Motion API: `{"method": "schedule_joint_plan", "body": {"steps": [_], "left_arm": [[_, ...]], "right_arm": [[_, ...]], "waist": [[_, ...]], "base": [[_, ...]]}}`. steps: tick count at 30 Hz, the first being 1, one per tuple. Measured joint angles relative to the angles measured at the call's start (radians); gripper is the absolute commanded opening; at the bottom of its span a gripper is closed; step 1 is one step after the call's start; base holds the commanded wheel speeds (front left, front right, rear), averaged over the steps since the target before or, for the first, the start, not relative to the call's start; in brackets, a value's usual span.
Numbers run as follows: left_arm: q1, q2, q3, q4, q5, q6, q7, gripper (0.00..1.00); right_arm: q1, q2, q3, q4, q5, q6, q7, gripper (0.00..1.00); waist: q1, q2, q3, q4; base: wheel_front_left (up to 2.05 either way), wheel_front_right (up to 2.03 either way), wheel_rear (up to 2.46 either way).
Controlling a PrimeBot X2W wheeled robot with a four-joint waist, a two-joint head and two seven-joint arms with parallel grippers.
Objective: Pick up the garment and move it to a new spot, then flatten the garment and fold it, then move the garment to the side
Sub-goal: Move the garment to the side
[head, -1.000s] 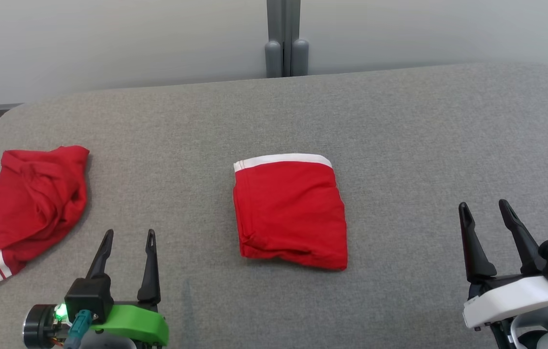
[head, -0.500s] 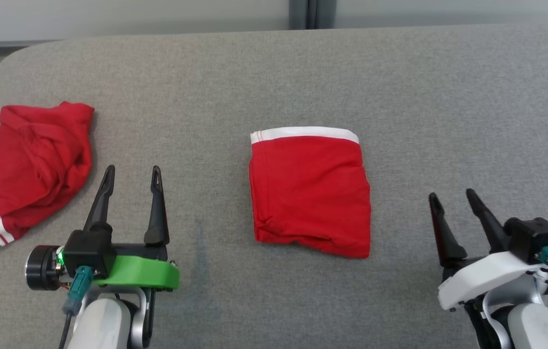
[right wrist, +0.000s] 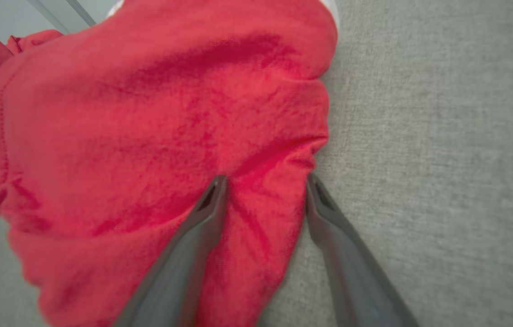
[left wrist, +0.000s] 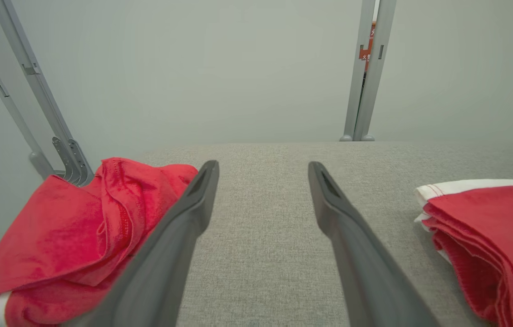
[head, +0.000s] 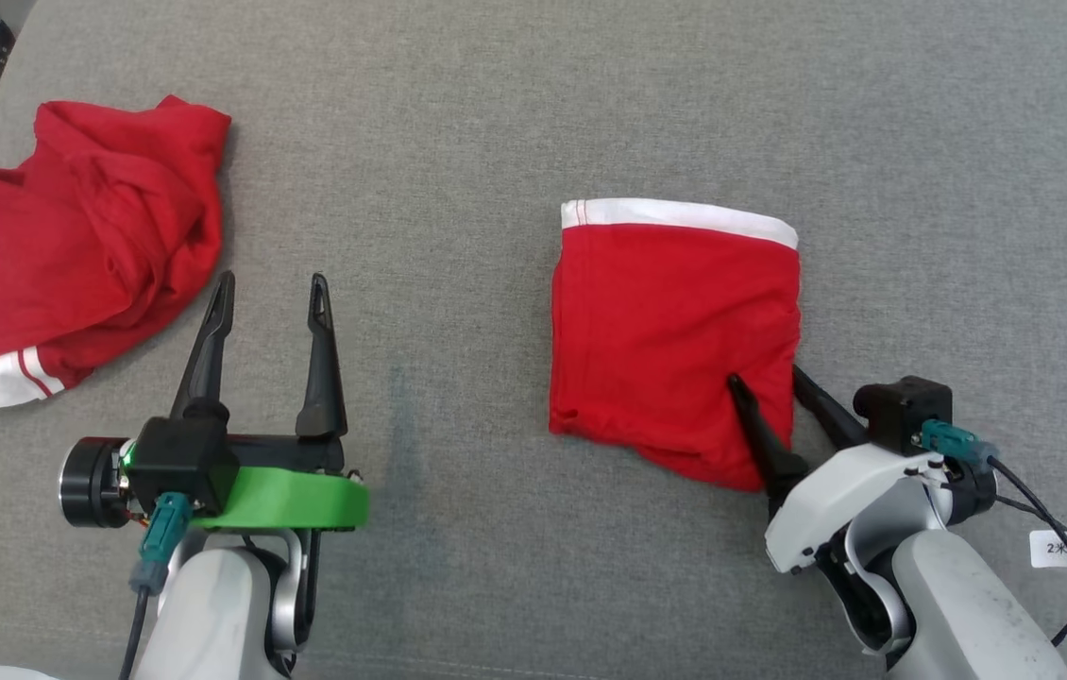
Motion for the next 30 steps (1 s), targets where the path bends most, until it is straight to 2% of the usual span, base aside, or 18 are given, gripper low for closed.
{"method": "schedule_joint_plan", "body": {"steps": [5,10,14,25,30], "left_arm": [[0.004,-0.006,0.011,-0.004,0.010,-0.001,0.000,1.00],[0.013,-0.005,0.025,-0.016,0.037,-0.008,0.000,1.00],[0.019,0.002,0.031,-0.026,0.048,-0.014,-0.002,1.00],[0.027,0.018,0.020,-0.042,0.063,-0.035,-0.002,1.00],[0.002,0.023,-0.003,-0.047,0.072,-0.044,-0.001,1.00]], "right_arm": [[-0.004,-0.016,0.018,-0.008,0.028,0.001,0.011,0.00],[0.002,-0.034,0.039,-0.048,0.032,0.001,-0.002,0.00],[-0.001,-0.063,0.052,-0.061,0.051,0.001,-0.014,0.00],[-0.005,-0.086,0.028,-0.010,0.110,0.001,-0.060,0.00],[-0.075,-0.126,0.042,0.019,0.135,0.001,-0.091,0.00]], "waist": [[0.0000,0.0000,0.005,0.001],[0.0000,0.0000,0.000,-0.041],[0.0000,0.0000,-0.004,-0.101],[0.0000,0.0000,-0.007,-0.298],[0.0000,0.0000,0.006,-0.377]], "base": [[0.00,0.00,0.00],[0.00,0.00,0.00],[0.00,0.00,0.00],[0.00,0.00,0.00],[0.00,0.00,0.00]]}}
